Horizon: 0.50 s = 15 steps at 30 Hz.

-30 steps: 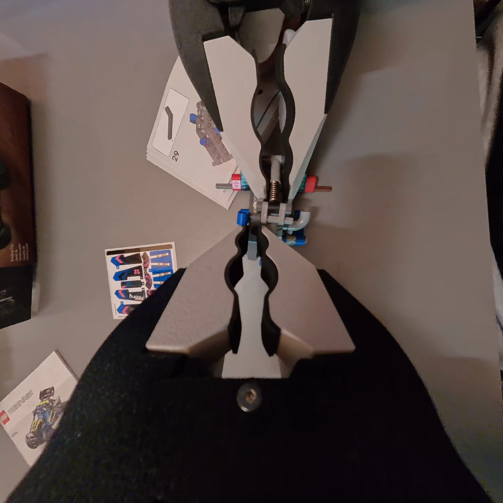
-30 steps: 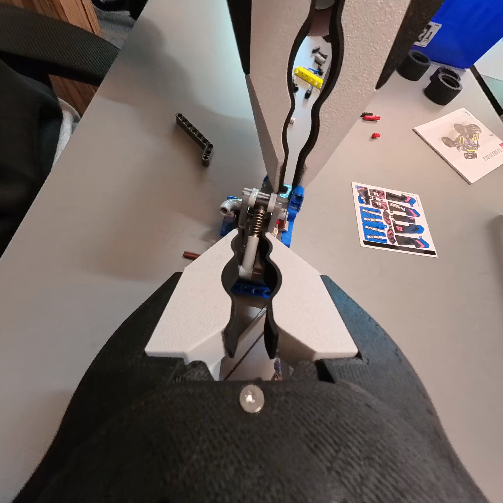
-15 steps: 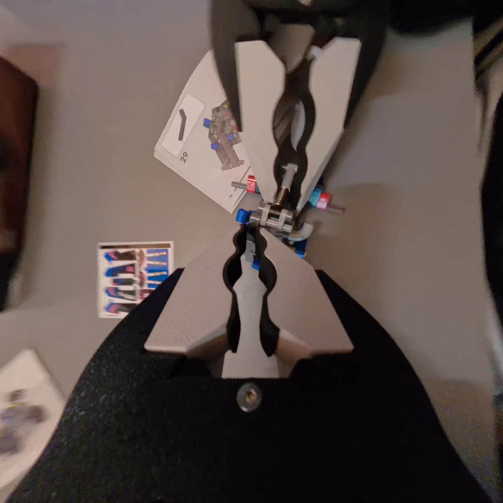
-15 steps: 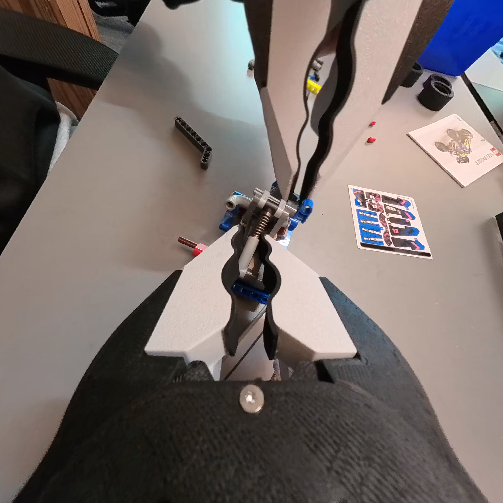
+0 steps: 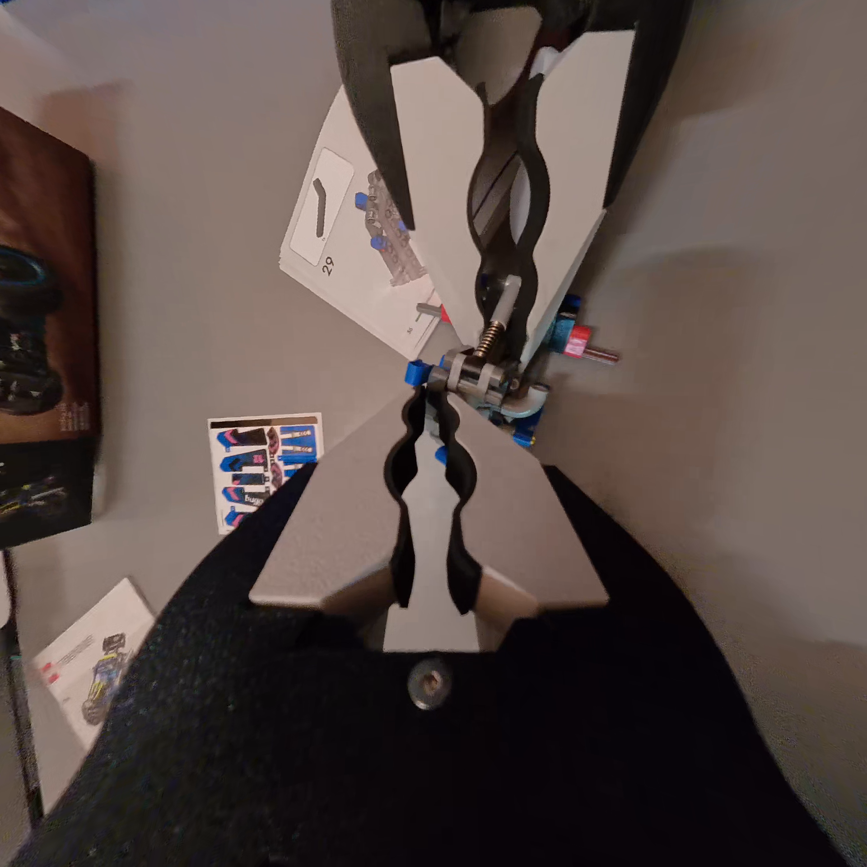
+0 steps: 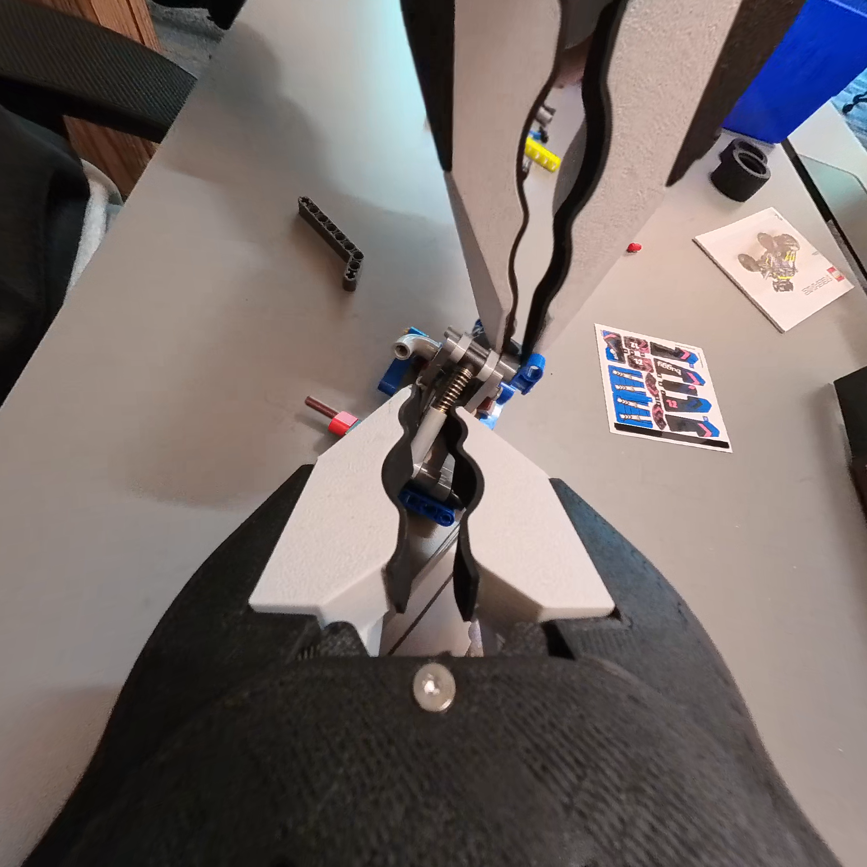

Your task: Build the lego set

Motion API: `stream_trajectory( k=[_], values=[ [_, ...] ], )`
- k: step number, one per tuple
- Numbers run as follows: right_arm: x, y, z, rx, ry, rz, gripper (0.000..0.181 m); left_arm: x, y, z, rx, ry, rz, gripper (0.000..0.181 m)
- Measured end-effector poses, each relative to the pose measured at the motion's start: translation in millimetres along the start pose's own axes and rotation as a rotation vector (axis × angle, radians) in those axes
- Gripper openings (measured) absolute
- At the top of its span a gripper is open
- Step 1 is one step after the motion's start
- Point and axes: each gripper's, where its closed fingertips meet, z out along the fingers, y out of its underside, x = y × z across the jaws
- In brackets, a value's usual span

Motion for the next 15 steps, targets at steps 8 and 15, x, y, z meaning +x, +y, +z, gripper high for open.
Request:
stream_trajectory(
  k=[8,15],
  values=[
    [1.8,0.3,-0.8,-0.002,0.018,-0.011,0.009,-2.0,-2.7,1.5,0.097,0.054,-0.194,0.002],
    [2.4,-0.2,-0.8,0.003,0.019,0.002,0.009,-2.4,-1.6,0.6,0.08,0.03,-0.142,0.002]
  ],
)
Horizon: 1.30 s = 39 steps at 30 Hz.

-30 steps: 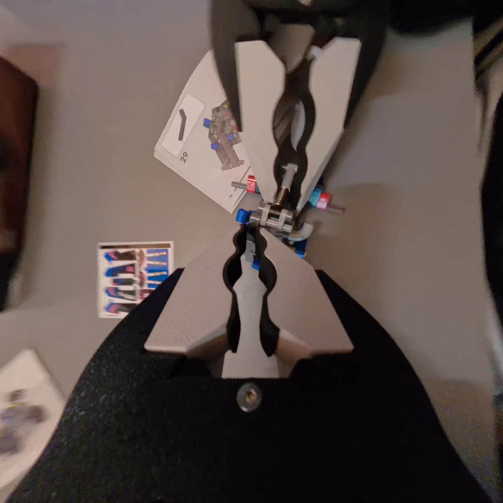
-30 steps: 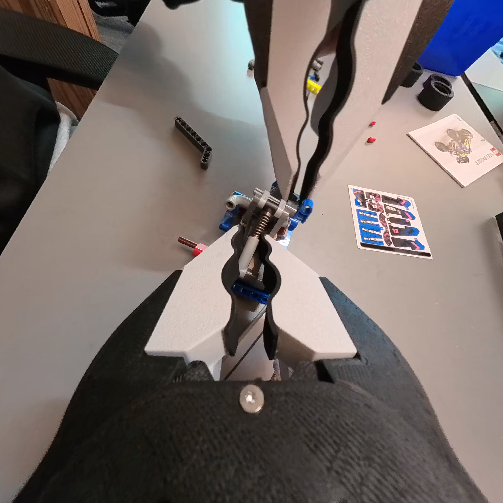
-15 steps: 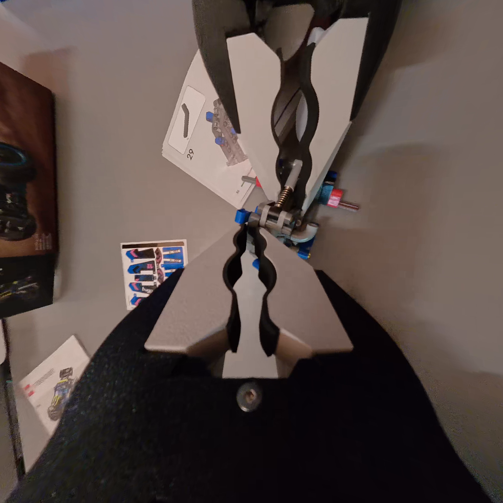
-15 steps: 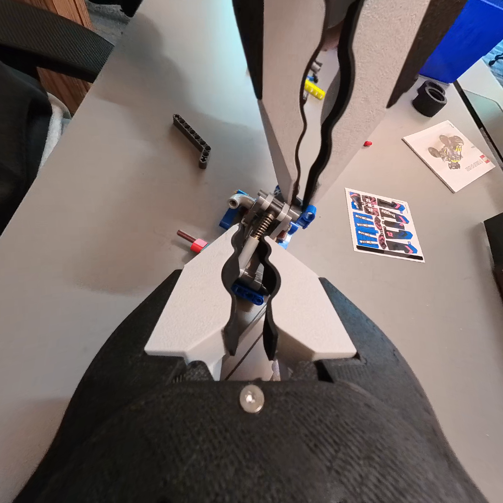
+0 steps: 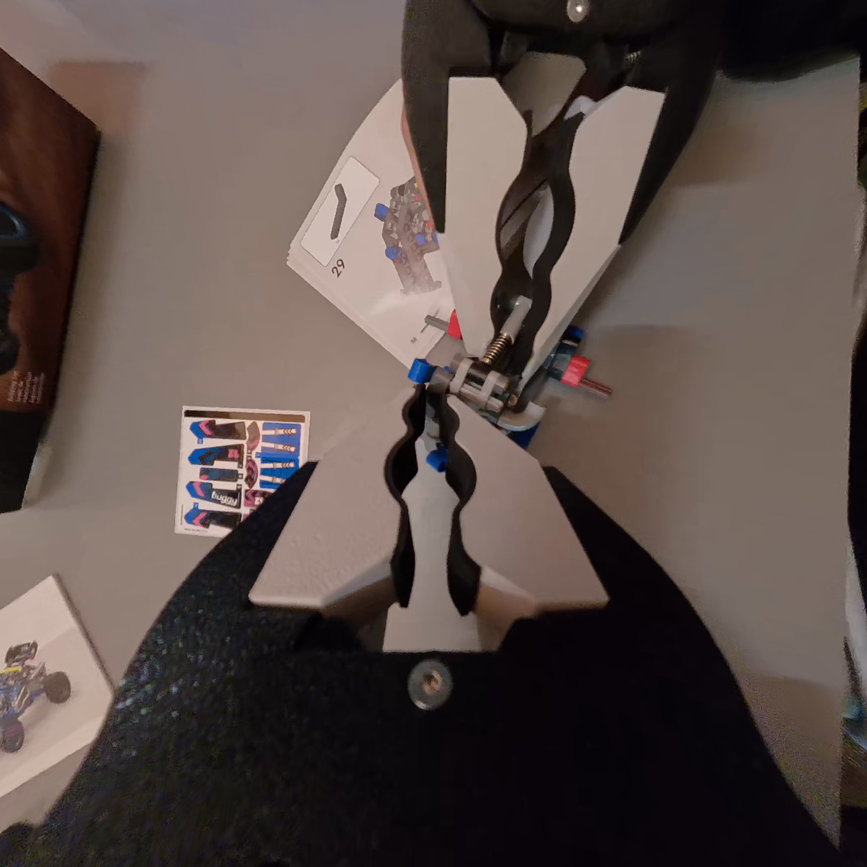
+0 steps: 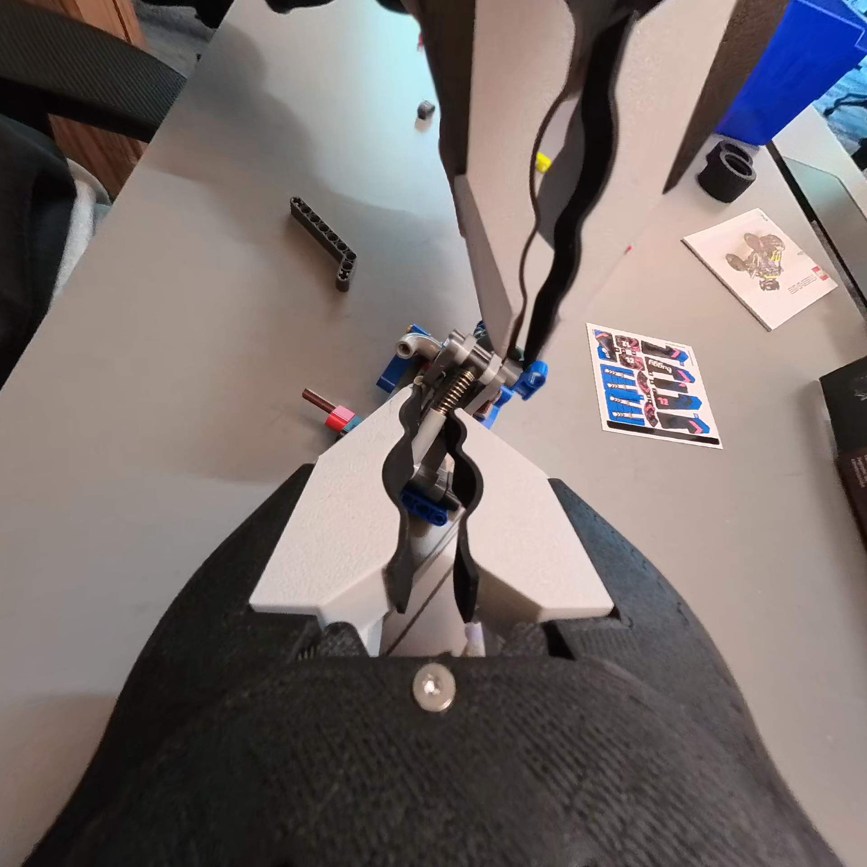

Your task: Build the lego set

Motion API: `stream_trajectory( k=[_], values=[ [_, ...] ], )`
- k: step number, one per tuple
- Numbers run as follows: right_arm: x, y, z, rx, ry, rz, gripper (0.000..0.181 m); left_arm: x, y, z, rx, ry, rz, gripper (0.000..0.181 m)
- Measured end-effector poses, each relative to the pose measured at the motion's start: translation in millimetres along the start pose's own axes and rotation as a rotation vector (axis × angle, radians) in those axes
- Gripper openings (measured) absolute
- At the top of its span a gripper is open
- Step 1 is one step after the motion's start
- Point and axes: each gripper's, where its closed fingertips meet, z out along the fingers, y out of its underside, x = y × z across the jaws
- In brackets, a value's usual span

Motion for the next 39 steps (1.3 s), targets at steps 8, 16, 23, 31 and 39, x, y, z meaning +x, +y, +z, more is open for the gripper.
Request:
stream_trajectory(
  k=[8,16,23,31,39],
  values=[
    [17,-4,-5,0.064,0.05,0.128,0.036,7,5,-5,-0.028,0.036,-0.02,0.003],
    [9,-12,-7,0.109,-0.027,0.165,0.036,7,6,-5,-0.038,0.017,0.019,0.003],
    [12,-22,-5,0.151,-0.019,0.227,0.024,2,7,-5,-0.049,-0.049,0.013,0.003],
    [23,-25,4,0.136,0.102,0.287,0.022,-7,14,-9,-0.048,-0.167,-0.034,0.003],
    [25,-28,9,0.137,0.133,0.333,0.022,-8,17,-11,-0.002,-0.211,-0.032,0.003]
  ],
)
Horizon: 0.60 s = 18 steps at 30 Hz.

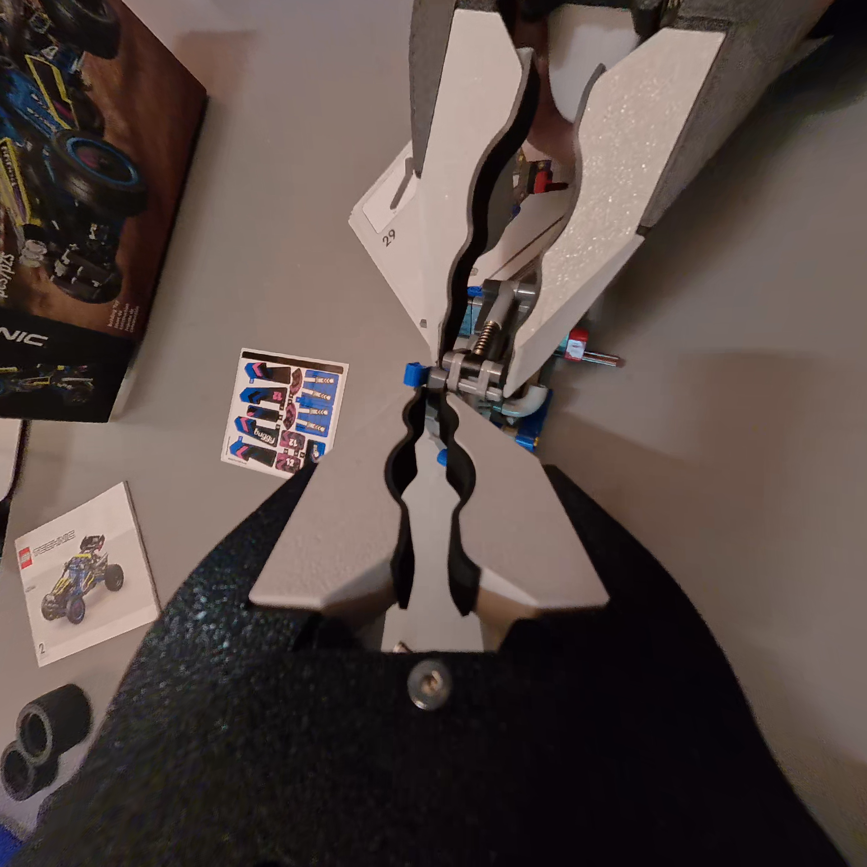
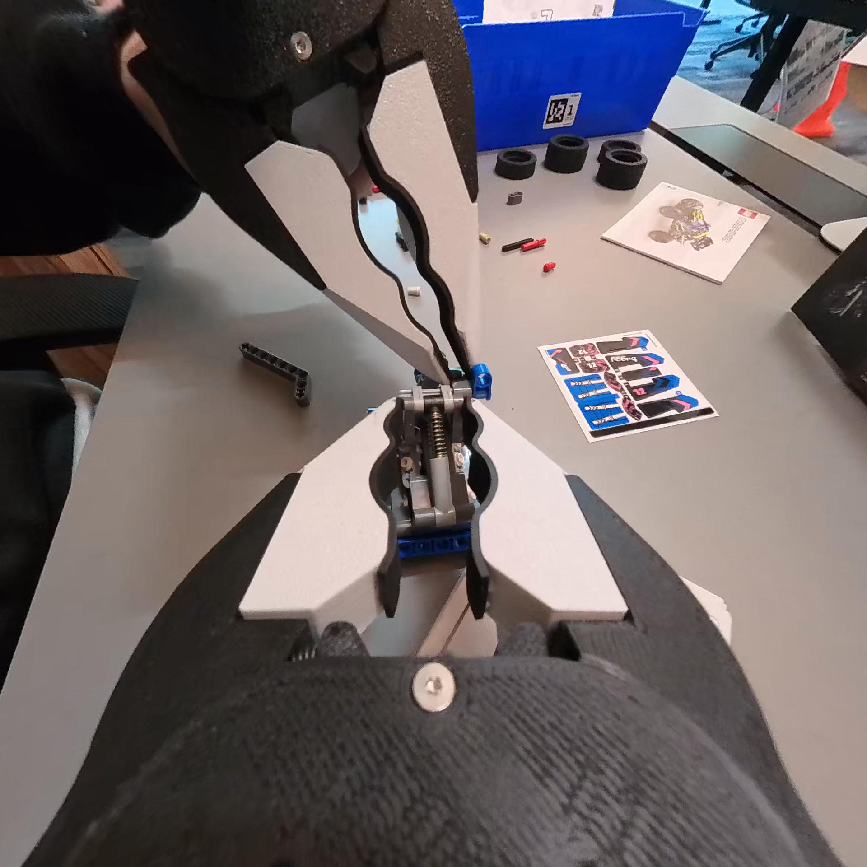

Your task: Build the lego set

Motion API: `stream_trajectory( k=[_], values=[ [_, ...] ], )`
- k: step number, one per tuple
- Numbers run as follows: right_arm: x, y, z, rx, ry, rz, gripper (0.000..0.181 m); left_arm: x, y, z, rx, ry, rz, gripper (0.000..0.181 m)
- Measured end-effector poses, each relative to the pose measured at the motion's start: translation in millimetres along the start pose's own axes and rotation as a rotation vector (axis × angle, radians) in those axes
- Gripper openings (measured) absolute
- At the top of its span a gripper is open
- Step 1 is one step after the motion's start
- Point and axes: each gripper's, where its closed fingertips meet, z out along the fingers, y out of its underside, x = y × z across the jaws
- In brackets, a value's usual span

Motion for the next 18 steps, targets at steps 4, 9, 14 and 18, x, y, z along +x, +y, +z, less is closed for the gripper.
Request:
stream_trajectory(
  k=[4,9,14,18],
  values=[
    [-1.2,0.0,1.2,-0.004,0.014,-0.107,0.022,0.0,0.7,-1.9,0.018,-0.007,0.014,0.003],
    [-5.7,2.7,-0.1,-0.034,0.013,-0.229,0.022,3.7,0.1,-3.0,0.056,-0.031,0.025,0.003],
    [-6.8,5.0,0.0,-0.054,0.016,-0.268,0.021,4.4,0.5,-2.3,0.053,-0.042,0.008,0.003],
    [-6.3,5.4,0.5,-0.056,0.018,-0.263,0.022,4.1,0.6,-1.9,0.043,-0.045,-0.009,0.003]
  ],
)
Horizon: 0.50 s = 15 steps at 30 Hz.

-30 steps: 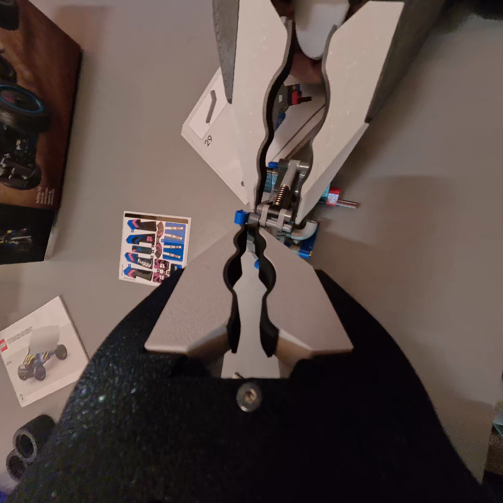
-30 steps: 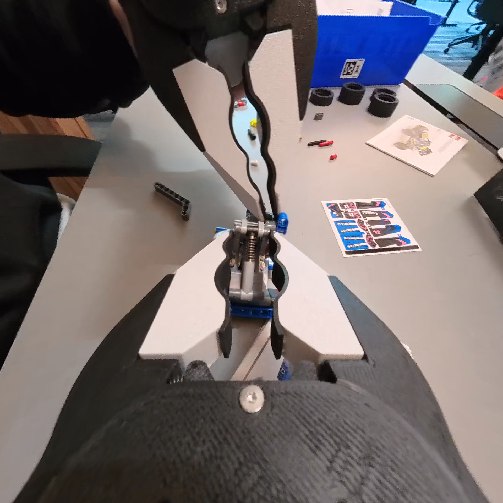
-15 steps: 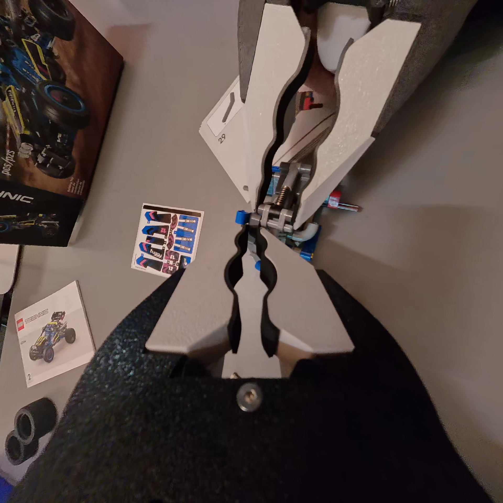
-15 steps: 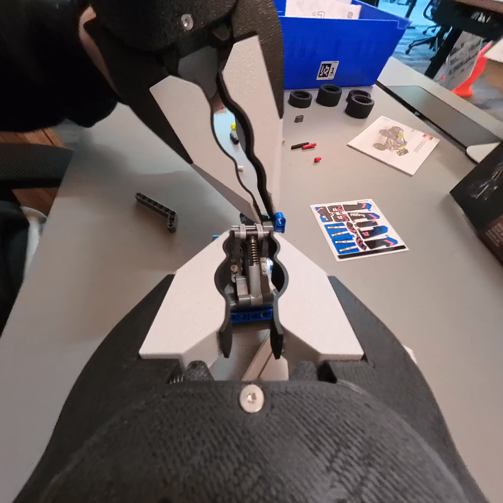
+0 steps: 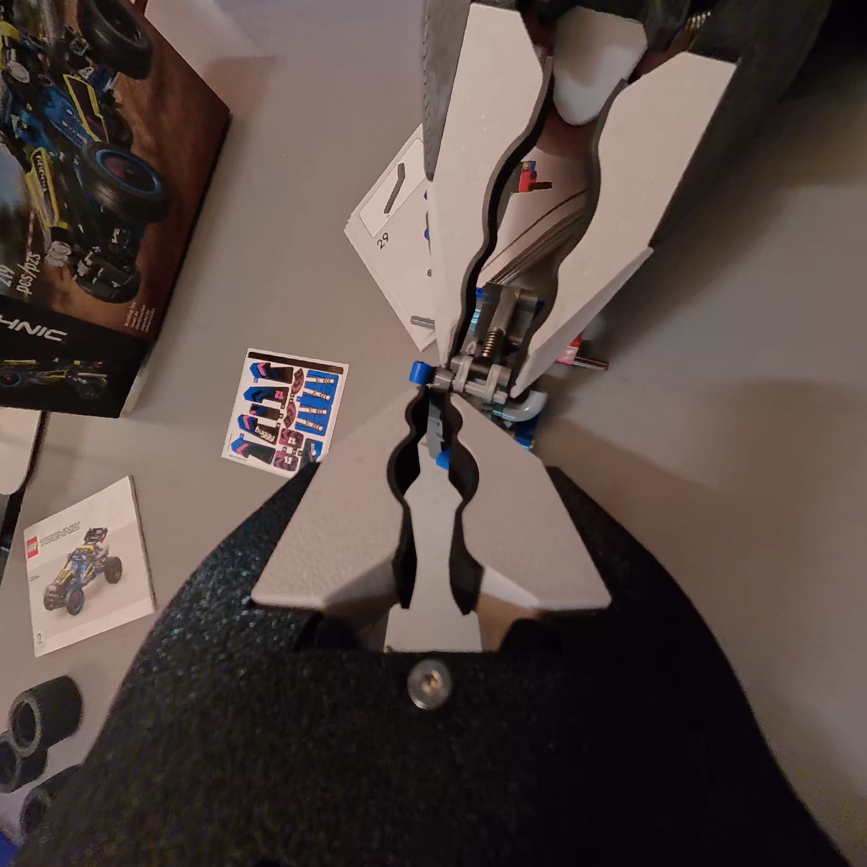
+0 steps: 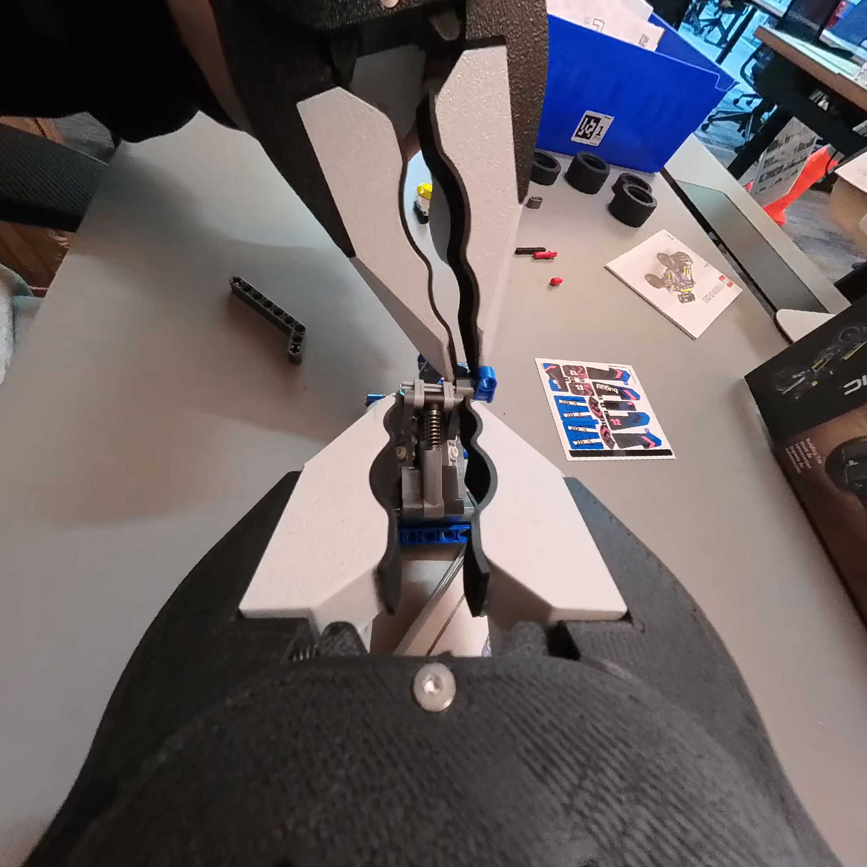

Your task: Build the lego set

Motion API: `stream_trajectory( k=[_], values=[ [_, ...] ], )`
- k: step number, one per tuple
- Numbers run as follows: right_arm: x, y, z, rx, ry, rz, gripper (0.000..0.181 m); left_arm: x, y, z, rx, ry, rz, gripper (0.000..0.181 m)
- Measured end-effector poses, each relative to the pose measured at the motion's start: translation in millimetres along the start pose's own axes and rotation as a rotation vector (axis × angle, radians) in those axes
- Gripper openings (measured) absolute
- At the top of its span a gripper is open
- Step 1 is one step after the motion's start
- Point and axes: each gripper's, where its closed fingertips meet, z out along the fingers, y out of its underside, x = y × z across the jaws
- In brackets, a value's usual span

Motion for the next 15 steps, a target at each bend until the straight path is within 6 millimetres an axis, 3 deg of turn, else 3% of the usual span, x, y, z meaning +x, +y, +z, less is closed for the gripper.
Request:
stream_trajectory(
  k=[7,9,12,15],
  values=[
    [1.0,0.2,-0.2,0.009,-0.002,0.021,0.022,-0.5,-1.1,0.9,0.055,0.028,-0.126,0.002],
    [1.6,0.0,0.1,0.011,-0.001,0.027,0.022,-0.6,-0.8,0.9,0.045,0.006,-0.081,0.002],
    [0.2,0.4,-0.2,0.012,-0.011,0.023,0.022,0.5,-0.5,-0.2,-0.032,-0.075,0.125,0.003],
    [0.9,0.3,-0.7,0.013,-0.008,0.023,0.022,-0.6,-1.2,0.5,0.016,-0.032,0.037,0.003]
  ],
)
